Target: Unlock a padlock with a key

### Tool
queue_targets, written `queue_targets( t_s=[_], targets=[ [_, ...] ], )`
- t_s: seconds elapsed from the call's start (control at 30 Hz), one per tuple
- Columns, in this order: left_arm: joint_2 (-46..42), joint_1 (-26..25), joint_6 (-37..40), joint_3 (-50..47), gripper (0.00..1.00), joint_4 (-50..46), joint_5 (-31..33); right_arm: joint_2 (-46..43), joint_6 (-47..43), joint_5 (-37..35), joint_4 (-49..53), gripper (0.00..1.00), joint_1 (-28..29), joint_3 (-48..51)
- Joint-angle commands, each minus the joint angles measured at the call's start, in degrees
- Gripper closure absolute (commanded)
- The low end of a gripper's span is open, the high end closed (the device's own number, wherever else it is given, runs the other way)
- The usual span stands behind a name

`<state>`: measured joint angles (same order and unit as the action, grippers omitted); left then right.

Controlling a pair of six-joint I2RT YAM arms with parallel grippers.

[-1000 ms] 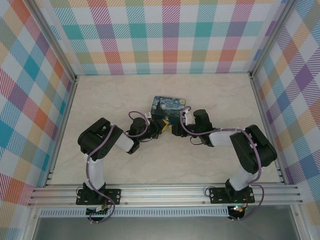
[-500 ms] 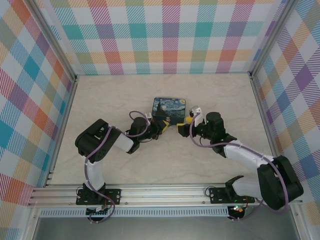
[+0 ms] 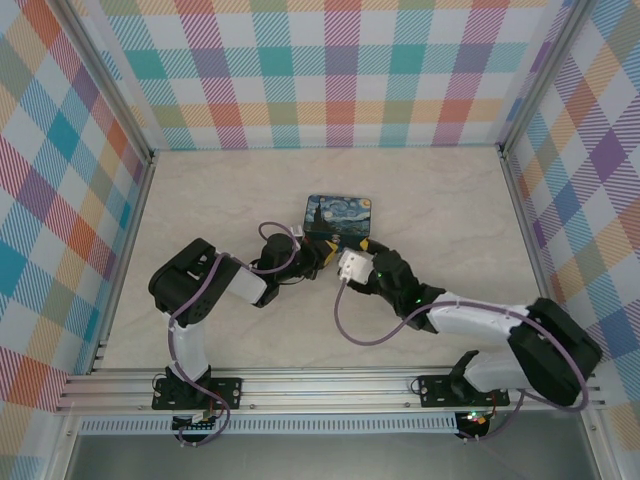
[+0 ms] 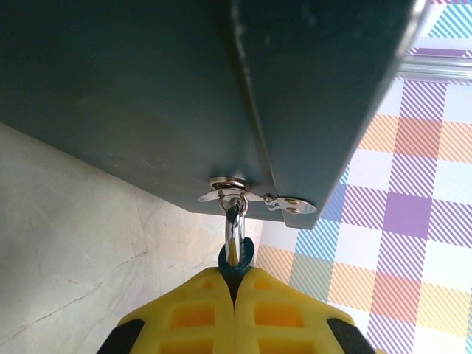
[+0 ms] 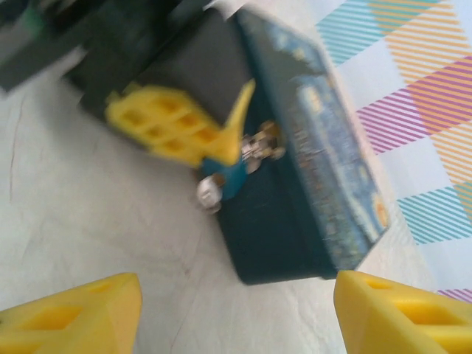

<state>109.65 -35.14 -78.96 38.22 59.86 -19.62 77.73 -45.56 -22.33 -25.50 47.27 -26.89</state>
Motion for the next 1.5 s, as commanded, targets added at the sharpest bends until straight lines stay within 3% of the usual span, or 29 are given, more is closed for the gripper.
queue_targets(
  t_s=[0.0, 0.37, 1.0, 1.47],
  targets=[
    [-2.2, -0.7, -0.9, 1.4, 1.0, 1.0, 0.1, 2.2, -7.7, -3.0, -6.8, 0.31, 0.4, -0.8],
    [-2.4, -0.7, -1.5, 1.6, 1.0, 1.1, -0.2, 11.2, -5.2, 1.5, -13.6, 0.54, 0.4, -3.9],
    [-2.4, -0.7, -1.6, 1.8, 1.0, 0.5, -0.4, 16.6, -1.8, 2.1, -17.8, 0.77, -0.3, -5.6],
    [-2.6, -0.8, -1.6, 1.6, 1.0, 0.5, -0.3, 18.8, -1.5, -0.2, -17.5, 0.81, -0.7, -7.4]
  ],
)
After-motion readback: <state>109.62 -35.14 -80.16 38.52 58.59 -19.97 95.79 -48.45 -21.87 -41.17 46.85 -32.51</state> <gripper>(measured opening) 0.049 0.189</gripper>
